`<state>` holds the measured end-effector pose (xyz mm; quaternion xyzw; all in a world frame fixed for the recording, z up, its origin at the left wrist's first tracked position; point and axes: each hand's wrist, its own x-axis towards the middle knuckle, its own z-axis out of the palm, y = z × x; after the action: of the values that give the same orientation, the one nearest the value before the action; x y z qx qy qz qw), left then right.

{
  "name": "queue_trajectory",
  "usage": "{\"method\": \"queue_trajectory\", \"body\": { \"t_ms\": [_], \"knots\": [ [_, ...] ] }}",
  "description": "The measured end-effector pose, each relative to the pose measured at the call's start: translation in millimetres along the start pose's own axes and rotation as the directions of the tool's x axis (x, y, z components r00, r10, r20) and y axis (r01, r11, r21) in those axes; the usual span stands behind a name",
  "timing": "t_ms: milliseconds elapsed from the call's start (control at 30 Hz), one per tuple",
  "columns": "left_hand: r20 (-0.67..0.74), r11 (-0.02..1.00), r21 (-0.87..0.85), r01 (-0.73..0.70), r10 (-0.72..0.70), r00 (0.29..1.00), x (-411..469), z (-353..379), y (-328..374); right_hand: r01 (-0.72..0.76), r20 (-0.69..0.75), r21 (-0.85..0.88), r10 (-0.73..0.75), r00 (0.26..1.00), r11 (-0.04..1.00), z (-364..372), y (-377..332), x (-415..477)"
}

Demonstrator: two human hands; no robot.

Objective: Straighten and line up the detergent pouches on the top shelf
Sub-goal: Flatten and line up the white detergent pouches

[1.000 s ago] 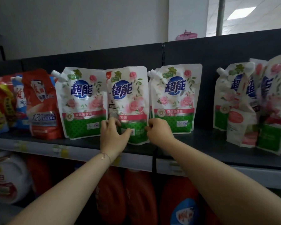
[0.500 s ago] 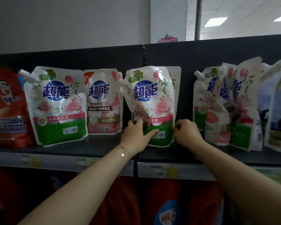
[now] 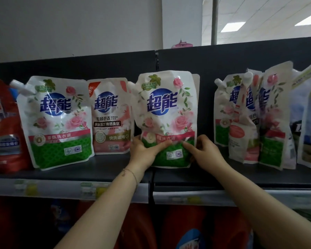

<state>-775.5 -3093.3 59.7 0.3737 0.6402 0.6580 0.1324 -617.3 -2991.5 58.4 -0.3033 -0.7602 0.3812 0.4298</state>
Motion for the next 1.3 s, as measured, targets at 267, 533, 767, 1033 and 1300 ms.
{"method": "queue_trajectory", "body": {
  "t_ms": [267,533,767,1033,1300],
  "knots": [
    [-0.122,0.996,0.084,-0.027,0.037,0.992,-1.7,5.8,1.3,0.016,-0.107,-0.111,-0.027,0.994,0.994,1.4,-3.1,-2.7],
    [0.01,1.0,-0.03,-0.008,0.009,1.0,11.5,5.9,-11.6,-0.019,-0.183,-0.096,0.001,0.983,0.995,-3.4,2.1,1.4],
    [-0.031,0.998,-0.012,-0.065,0.065,0.997,12.9,7.9,-12.9,0.01,-0.139,-0.074,-0.02,0.99,0.997,-4.0,3.5,1.2],
    [-0.027,0.992,0.115,-0.056,0.059,0.998,19.2,9.7,-19.0,0.356,-0.039,-0.511,-0.435,0.9,0.782,5.8,-2.6,-14.9],
    [-0.086,0.992,0.125,0.032,-0.021,0.996,17.4,5.4,-6.3,0.534,0.196,-0.564,-0.526,0.828,0.63,5.7,0.6,-13.7]
  ]
}}
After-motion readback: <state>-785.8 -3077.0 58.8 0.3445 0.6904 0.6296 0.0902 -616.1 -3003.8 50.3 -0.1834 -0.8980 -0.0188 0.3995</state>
